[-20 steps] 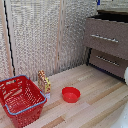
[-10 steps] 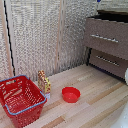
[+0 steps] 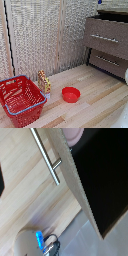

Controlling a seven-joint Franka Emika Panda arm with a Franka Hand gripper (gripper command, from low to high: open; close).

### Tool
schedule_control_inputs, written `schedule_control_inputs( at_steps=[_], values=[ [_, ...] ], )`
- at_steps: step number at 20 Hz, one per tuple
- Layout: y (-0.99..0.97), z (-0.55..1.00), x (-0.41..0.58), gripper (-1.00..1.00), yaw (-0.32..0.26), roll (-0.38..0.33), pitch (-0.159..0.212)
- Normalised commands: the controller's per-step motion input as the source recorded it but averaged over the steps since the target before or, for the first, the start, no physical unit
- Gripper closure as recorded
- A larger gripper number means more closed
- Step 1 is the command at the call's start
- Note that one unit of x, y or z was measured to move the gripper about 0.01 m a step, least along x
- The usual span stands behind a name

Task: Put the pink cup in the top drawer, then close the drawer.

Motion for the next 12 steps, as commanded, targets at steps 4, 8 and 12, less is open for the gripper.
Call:
schedule_control_inputs(
  at_steps=[4,8,12],
  values=[
    [0.00,-0.42,-0.293,-1.00,0.178,-0.338,0.000],
    [0.00,-0.35,-0.314,-1.00,0.173,-0.356,0.001],
    [0.00,-0.25,-0.344,-1.00,0.158,-0.374,0.019]
  ],
)
